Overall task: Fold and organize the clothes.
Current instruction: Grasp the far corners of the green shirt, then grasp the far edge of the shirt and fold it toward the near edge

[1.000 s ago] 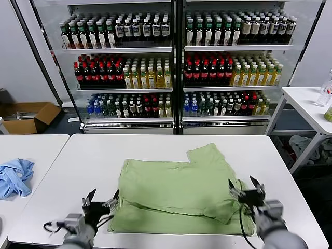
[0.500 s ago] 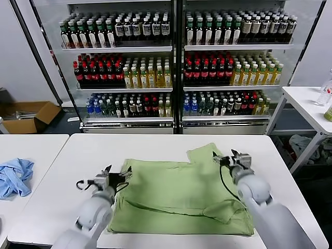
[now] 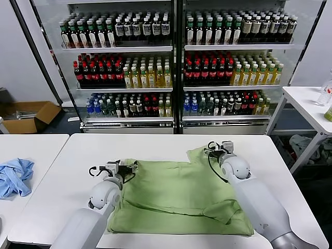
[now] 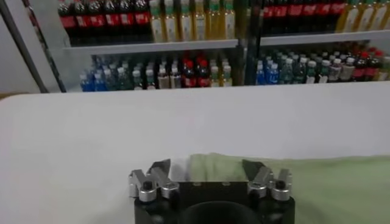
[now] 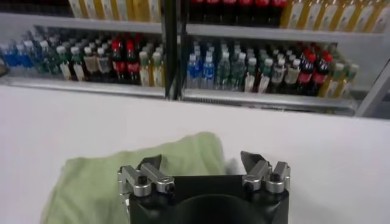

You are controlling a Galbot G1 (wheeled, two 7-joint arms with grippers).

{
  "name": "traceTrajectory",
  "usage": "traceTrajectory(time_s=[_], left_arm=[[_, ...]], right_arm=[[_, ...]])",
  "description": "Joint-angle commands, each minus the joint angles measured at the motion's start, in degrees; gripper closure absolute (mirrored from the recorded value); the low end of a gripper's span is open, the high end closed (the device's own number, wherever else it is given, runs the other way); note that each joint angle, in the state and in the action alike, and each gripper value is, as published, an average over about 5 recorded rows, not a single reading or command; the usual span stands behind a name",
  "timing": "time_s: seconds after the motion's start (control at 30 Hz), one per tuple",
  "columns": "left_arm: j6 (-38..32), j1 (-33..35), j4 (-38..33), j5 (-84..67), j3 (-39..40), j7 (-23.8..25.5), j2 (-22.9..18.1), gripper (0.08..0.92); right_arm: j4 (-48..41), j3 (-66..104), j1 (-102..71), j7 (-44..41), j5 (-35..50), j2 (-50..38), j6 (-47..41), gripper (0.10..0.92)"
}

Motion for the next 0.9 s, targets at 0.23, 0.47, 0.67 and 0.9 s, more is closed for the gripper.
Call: traceTrajectory(time_s=[0.23,0.47,0.67,0.9], left_arm=[[0.5,-0.3,2.1,-4.3,1.2,1.1,0.5,0.532],[-1.9,0.4,1.6,-4.8,0.6,1.7,1.1,0.74],[-6.0,2.6,-3.4,-6.2,-1.0,3.1,2.0,0.868],[-6.9,6.9,-11.3,-7.9,-4.2,3.6,3.4,0.887]], right_arm=[[-1.1,-2.1,-0.1,-0.5,2.4,0.5,-0.4,0.508],[5.0,-1.0,-2.1,-1.1,2.4,-1.3,1.8,0.716],[11.4,1.6,-3.8,-0.9,3.0,-3.4,3.0,0.881],[21.1,6.2,-8.0,0.1,5.2,-6.7,2.7,0.919]])
